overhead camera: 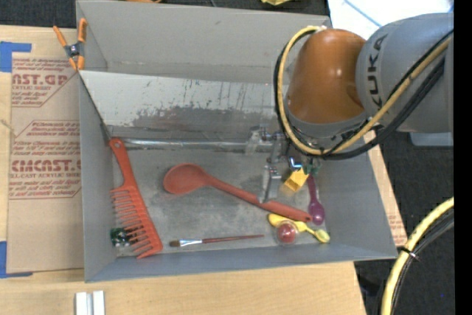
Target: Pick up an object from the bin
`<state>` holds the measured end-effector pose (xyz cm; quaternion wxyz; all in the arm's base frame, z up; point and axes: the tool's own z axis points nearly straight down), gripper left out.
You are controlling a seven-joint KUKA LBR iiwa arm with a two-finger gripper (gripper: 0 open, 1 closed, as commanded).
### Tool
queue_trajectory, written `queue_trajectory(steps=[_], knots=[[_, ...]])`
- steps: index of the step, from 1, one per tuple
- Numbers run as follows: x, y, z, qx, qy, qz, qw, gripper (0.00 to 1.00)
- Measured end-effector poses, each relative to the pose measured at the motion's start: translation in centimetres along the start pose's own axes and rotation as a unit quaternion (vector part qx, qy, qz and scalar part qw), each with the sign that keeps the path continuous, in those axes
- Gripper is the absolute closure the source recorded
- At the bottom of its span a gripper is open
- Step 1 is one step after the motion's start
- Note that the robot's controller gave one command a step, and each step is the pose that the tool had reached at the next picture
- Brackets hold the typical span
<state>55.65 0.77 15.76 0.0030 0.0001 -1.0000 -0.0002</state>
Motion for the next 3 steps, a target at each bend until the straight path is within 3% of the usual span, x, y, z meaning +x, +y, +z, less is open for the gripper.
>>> queue_trajectory(steps=[1, 2, 3], knots=[[-0.2, 0.0, -0.4, 0.0, -0.004, 0.0, 1.0, 0.0], [3.5, -3.0, 9.0, 0.0, -0.0011, 0.065, 0.9979, 0.0], [5.7, -2.5, 0.8, -0.002, -0.0103, 0.094, 0.9955, 0.0]])
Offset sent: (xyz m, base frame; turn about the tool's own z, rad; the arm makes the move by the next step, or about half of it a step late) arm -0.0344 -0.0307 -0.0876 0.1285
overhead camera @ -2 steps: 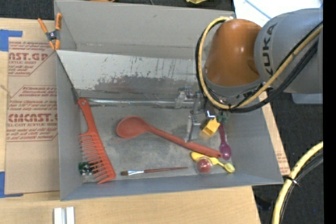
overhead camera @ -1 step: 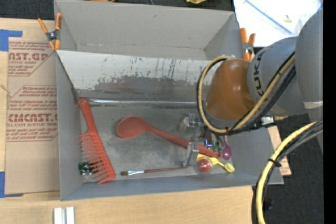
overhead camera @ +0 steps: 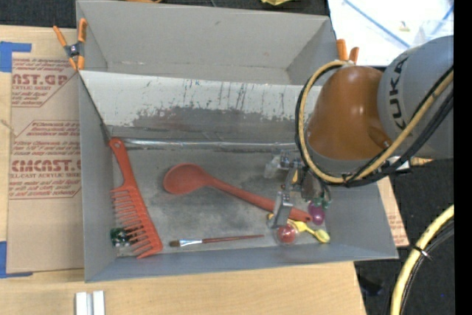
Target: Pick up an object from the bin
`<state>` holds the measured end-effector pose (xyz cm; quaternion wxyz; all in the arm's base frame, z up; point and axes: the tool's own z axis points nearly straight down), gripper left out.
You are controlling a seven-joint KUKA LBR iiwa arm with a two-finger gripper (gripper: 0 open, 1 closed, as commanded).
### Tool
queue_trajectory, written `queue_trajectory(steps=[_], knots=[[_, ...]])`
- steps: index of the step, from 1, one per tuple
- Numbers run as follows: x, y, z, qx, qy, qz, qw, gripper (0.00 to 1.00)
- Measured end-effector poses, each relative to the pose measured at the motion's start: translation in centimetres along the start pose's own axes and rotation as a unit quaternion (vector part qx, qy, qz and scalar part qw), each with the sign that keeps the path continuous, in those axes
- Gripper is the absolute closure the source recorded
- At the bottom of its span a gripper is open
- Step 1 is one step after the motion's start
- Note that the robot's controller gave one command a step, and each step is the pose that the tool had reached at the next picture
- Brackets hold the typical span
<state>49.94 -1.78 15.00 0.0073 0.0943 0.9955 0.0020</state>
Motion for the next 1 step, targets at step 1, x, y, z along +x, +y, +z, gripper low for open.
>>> queue_trajectory(steps=[1], knots=[[1.18, -1.35, 5.07, 0.002, 0.0114, -0.005, 0.9999, 0.0]])
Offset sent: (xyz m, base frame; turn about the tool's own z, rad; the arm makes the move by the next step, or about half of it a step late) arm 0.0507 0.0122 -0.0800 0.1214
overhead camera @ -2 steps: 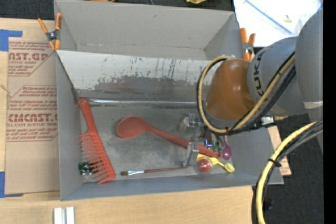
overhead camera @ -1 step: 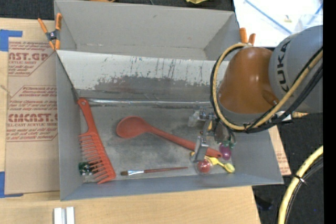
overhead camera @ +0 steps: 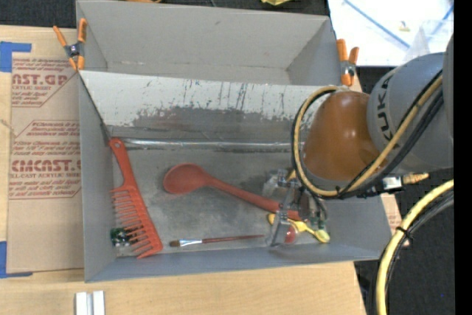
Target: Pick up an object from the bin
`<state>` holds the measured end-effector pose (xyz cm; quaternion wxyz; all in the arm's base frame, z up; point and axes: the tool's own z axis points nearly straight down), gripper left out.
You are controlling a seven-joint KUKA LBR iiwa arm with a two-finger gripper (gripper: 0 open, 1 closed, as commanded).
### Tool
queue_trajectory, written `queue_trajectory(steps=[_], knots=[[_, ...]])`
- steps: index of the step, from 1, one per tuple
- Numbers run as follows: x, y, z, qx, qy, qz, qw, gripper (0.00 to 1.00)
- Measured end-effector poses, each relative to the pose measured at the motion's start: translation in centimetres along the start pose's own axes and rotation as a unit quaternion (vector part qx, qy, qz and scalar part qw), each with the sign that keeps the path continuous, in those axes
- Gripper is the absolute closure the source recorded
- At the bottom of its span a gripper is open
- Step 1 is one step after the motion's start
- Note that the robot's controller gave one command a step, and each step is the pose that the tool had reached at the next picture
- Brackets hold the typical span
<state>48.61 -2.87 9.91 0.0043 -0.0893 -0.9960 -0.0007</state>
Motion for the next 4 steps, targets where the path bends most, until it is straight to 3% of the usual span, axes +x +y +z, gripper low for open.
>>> queue_trajectory(steps=[1, 2, 4], knots=[[-6.0, 3.6, 2.9, -0.004, -0.0134, 0.065, 0.9978, 0.0], [-6.1, 6.1, 2.8, -0.002, -0.003, 0.052, 0.9986, 1.0], [-5.9, 6.1, 1.2, -0.001, -0.0013, 0.052, 0.9987, 1.0]])
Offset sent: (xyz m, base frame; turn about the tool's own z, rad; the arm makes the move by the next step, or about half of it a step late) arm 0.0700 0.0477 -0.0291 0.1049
